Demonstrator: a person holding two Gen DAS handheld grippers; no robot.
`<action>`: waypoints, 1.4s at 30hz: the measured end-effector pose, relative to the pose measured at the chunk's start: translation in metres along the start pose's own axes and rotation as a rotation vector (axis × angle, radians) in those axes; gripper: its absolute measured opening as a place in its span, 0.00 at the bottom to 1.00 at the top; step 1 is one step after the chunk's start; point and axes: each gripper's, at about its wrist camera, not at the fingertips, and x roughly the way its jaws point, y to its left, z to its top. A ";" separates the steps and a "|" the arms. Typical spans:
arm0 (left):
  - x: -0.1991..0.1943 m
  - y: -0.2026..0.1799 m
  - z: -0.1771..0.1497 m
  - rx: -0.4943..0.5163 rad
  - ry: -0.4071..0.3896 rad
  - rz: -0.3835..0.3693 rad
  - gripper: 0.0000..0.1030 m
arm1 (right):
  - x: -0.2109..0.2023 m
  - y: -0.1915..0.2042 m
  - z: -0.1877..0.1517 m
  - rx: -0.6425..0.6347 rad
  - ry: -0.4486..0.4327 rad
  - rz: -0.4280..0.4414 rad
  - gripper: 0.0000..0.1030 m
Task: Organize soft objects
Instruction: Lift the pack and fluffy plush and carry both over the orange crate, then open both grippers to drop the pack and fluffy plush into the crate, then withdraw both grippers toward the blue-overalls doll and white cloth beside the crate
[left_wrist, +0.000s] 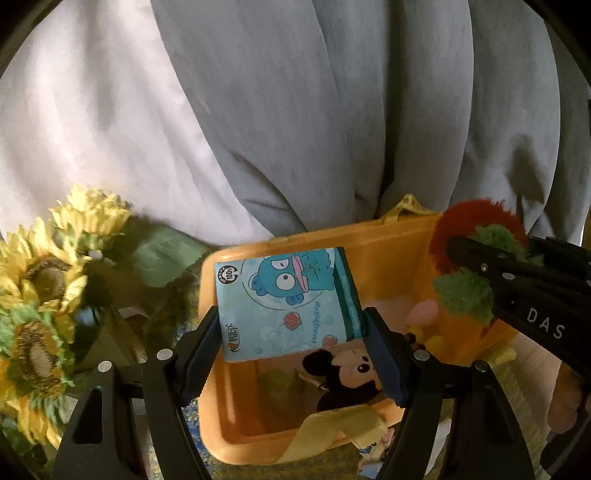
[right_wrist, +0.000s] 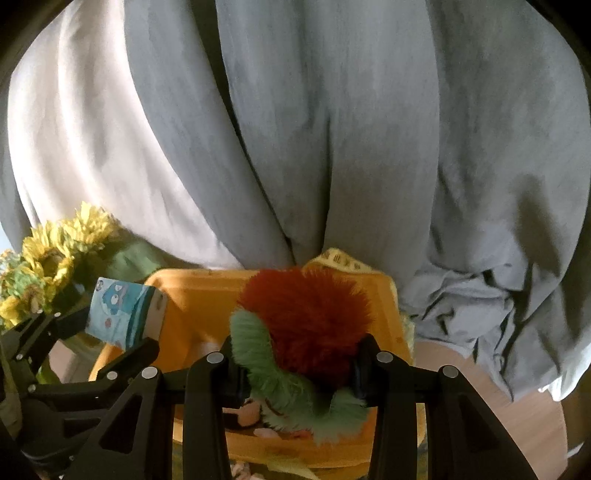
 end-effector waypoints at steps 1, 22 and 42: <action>0.004 -0.001 0.000 0.001 0.012 -0.009 0.72 | 0.004 0.000 -0.001 0.002 0.012 0.002 0.40; 0.002 -0.001 -0.007 -0.014 0.028 -0.018 0.79 | 0.017 -0.007 -0.009 0.022 0.076 -0.010 0.56; -0.091 0.003 -0.024 -0.088 -0.109 -0.002 0.81 | -0.083 0.010 -0.018 -0.042 -0.149 -0.039 0.56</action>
